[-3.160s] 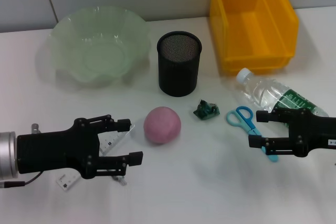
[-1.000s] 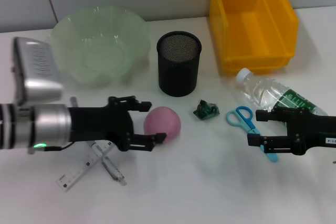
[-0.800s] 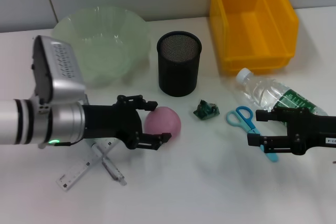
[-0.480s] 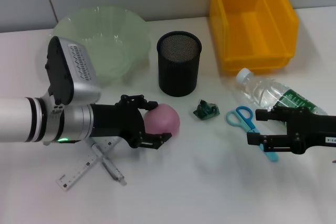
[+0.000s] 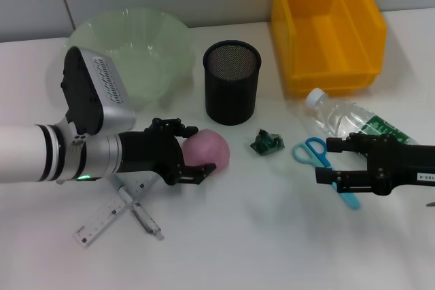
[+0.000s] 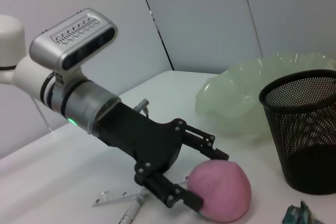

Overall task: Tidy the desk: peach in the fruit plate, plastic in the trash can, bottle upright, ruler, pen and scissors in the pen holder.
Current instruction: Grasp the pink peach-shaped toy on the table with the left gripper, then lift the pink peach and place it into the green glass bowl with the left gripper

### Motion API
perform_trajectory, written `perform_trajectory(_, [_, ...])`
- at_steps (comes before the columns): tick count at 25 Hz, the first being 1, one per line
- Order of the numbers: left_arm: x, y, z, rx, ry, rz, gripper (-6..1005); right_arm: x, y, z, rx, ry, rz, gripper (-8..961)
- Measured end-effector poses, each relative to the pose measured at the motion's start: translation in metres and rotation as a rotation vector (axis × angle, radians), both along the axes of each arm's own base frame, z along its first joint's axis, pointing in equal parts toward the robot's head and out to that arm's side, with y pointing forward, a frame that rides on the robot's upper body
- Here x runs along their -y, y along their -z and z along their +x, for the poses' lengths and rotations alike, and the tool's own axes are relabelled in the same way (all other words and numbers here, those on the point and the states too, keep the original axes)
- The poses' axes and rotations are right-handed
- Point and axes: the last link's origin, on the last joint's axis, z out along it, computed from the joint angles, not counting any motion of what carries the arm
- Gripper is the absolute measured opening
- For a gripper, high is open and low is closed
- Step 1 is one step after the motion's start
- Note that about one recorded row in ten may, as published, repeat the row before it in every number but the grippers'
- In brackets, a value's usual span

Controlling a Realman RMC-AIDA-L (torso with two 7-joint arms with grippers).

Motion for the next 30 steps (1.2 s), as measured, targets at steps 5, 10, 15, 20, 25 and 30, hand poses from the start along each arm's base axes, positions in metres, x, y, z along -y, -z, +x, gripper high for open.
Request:
perform_trajectory(5, [0.001,-0.005,0.003,0.035,-0.003,0.027,718,-0.002,0.000,-0.003,-0.006,-0.003,-0.003,788])
perform_trajectory(10, [0.007,-0.016,0.015,0.109,0.003,0.017,614,-0.003,-0.001,-0.003,-0.005,-0.005,-0.003,783])
perform_trajectory(15, [0.011,-0.029,0.023,0.159,0.006,0.015,474,-0.003,-0.001,-0.003,-0.005,-0.004,-0.002,778])
perform_trajectory(20, [-0.001,-0.075,0.022,0.261,-0.033,0.231,379,-0.003,0.000,-0.004,-0.009,-0.005,-0.002,774])
perform_trajectory(25, [-0.035,-0.094,0.008,0.313,-0.157,0.458,326,-0.004,0.001,-0.006,-0.013,-0.009,-0.004,769])
perform_trajectory(30, [-0.068,-0.088,-0.005,0.304,-0.302,0.575,294,-0.002,0.003,-0.008,-0.023,-0.014,-0.011,764])
